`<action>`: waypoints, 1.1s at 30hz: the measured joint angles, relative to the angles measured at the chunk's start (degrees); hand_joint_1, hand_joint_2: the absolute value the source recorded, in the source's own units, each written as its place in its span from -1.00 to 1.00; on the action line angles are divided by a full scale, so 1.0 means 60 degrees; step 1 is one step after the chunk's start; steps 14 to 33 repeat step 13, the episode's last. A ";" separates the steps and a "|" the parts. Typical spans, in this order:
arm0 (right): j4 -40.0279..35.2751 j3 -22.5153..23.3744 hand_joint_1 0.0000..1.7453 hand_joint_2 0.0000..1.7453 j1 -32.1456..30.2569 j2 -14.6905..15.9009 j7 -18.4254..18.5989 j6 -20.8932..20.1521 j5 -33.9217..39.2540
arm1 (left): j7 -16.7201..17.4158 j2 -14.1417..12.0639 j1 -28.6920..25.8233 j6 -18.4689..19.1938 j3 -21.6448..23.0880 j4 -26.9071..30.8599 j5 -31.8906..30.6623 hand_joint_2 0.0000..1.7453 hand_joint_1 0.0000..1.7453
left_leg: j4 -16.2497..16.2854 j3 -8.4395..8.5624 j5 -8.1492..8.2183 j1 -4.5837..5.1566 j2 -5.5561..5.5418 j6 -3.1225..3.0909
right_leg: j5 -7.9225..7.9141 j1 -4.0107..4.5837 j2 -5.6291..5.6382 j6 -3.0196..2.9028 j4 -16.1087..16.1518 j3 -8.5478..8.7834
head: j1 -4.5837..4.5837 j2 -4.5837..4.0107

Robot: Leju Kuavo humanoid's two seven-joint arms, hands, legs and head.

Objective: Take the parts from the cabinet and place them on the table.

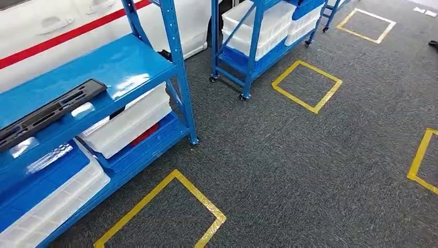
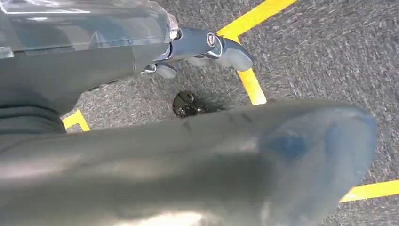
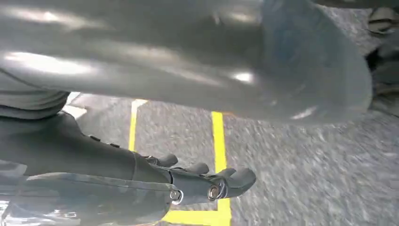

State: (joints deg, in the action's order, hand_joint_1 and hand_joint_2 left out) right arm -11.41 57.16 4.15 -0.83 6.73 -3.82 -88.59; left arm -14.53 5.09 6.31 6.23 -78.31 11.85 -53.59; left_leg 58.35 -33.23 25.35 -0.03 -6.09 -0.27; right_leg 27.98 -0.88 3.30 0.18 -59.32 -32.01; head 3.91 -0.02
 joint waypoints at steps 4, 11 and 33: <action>0.0000 -0.0022 -1.00 -1.00 0.0023 -0.0011 -0.0007 0.0011 -0.0022 | -0.0011 -0.0036 -0.0041 -0.0029 -0.0004 0.0000 0.0000 -1.00 -1.00 | 0.0513 -0.0227 0.0370 0.0016 0.0496 0.0206 | -0.0054 -0.0058 -0.0434 -0.0285 0.0153 0.0097 | 0.0004 0.0000; 0.0000 -0.0029 -1.00 -1.00 0.0001 -0.0011 -0.0036 0.0015 -0.0055 | -0.0008 -0.0044 -0.0047 -0.0124 0.0004 0.0000 -0.0033 -1.00 -1.00 | 0.1271 -0.0520 0.0364 -0.0096 0.1102 0.0294 | 0.0083 0.0011 -0.1317 -0.0291 0.0142 0.0228 | 0.0004 0.0000; 0.0000 -0.0033 -1.00 -1.00 -0.0007 -0.0015 -0.0051 0.0014 -0.0058 | -0.0007 -0.0055 -0.0011 -0.0124 0.0022 0.0000 -0.0033 -1.00 -1.00 | 0.0039 0.0132 0.0190 0.0023 0.1929 0.0087 | 0.0147 0.0041 -0.1533 -0.0219 0.0162 0.0336 | 0.0000 0.0000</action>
